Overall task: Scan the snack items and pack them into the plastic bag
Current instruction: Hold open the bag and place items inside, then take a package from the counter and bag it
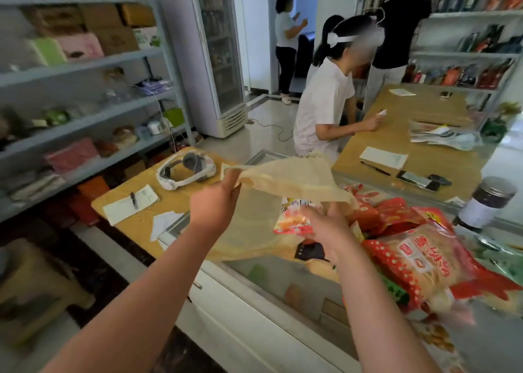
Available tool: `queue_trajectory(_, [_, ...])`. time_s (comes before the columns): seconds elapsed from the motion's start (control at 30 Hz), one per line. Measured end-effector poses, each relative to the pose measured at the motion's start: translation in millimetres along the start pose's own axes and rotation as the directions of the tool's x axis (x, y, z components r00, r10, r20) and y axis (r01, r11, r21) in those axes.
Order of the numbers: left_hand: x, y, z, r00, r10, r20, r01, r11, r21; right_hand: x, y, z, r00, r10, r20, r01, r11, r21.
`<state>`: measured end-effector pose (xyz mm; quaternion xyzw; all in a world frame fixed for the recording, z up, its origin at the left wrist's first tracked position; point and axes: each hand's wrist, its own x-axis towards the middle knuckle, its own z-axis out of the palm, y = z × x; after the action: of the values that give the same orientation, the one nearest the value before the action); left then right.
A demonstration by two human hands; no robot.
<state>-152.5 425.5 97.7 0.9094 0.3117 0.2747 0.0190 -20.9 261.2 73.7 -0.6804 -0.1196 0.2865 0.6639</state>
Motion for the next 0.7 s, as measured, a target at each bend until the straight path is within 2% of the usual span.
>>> queue_trajectory(0.03, [4, 3, -7, 1.0, 0.011, 0.002, -0.012, 1.0, 0.019, 8, -9, 3, 0.988, -0.092, -0.124, 0.098, 0.995, 0.038])
queue_trajectory(0.1, [11, 9, -19, 0.999, 0.043, -0.003, -0.043, 0.998, 0.05, 16, -29, 10, 0.949, -0.205, -0.239, 0.239, 0.963, 0.123])
queue_trajectory(0.2, [23, 17, -32, 0.997, 0.071, -0.006, -0.071, 0.997, 0.039, 20, -42, 22, 0.943, -0.237, -0.235, 0.299, 0.914, 0.275])
queue_trajectory(0.23, [28, 19, -35, 0.997, 0.078, -0.012, -0.078, 0.997, 0.025, 22, -39, 29, 0.944, -0.238, -0.227, 0.296, 0.915, 0.273])
queue_trajectory(0.33, [42, 23, -43, 0.995, 0.094, -0.037, -0.094, 0.996, 0.008, 28, -19, 49, 0.983, -0.113, -0.146, 0.136, 0.977, 0.163])
queue_trajectory(0.4, [52, 18, -45, 0.993, 0.102, -0.055, -0.103, 0.995, -0.015, 31, -4, 65, 0.999, -0.012, -0.043, 0.02, 0.982, 0.187])
queue_trajectory(0.47, [62, 13, -47, 0.99, 0.119, -0.071, -0.123, 0.991, -0.056, 32, 9, 81, 0.998, 0.059, -0.001, -0.058, 0.978, 0.202])
queue_trajectory(0.6, [76, -1, -47, 0.982, 0.184, -0.045, -0.188, 0.977, -0.098, 52, 11, 111, 0.986, 0.139, -0.088, -0.113, 0.96, 0.258])
queue_trajectory(0.7, [84, -15, -44, 0.971, 0.229, -0.07, -0.238, 0.953, -0.189, 87, -13, 137, 0.963, 0.149, -0.224, -0.064, 0.936, 0.345])
